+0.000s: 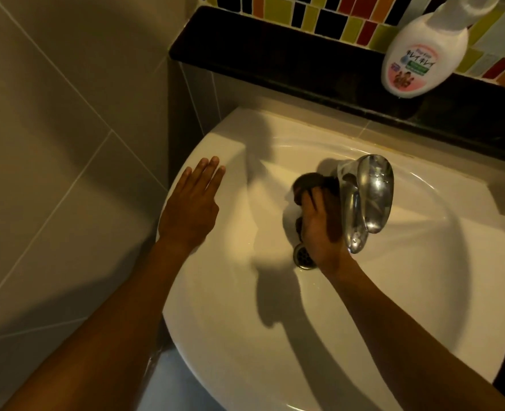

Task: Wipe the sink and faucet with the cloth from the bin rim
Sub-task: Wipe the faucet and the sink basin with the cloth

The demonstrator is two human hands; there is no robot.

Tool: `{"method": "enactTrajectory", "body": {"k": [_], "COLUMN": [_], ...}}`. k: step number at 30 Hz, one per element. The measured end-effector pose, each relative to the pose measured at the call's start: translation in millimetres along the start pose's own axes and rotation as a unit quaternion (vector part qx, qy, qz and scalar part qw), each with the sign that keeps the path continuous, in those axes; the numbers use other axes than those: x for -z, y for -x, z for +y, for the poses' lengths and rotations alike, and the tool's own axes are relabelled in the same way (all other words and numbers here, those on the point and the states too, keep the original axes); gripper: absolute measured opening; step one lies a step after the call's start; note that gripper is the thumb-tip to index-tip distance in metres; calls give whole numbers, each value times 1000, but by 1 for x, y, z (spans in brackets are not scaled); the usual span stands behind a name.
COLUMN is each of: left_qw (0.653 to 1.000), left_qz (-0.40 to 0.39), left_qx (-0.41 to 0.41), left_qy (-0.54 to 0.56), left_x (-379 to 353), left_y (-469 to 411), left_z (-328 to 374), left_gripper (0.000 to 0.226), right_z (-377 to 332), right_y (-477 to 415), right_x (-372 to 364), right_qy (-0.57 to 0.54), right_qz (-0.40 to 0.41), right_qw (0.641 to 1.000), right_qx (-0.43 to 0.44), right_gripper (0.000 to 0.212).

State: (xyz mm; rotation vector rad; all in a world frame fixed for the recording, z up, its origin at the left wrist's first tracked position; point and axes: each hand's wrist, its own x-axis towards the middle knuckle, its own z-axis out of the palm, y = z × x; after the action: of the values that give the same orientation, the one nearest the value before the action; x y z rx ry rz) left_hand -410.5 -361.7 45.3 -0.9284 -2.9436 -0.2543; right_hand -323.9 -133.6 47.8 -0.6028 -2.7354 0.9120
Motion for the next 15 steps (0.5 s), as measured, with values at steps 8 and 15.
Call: {"method": "enactTrajectory", "body": {"k": [8, 15], "left_qw": [1000, 1000], "left_qz": [3, 6], "left_qx": [0, 9], "left_qy": [-3, -2], "left_x": [-1, 1], "left_y": [-1, 0], "left_z": [1, 2], "left_gripper": [58, 58], "right_z": [-38, -13], "right_y": [-50, -33], "right_x": [-31, -26], "right_qy": [186, 195], "right_qz": [2, -22], "right_qw": [978, 950], "right_qx": [98, 241], "right_gripper": [42, 44]}}
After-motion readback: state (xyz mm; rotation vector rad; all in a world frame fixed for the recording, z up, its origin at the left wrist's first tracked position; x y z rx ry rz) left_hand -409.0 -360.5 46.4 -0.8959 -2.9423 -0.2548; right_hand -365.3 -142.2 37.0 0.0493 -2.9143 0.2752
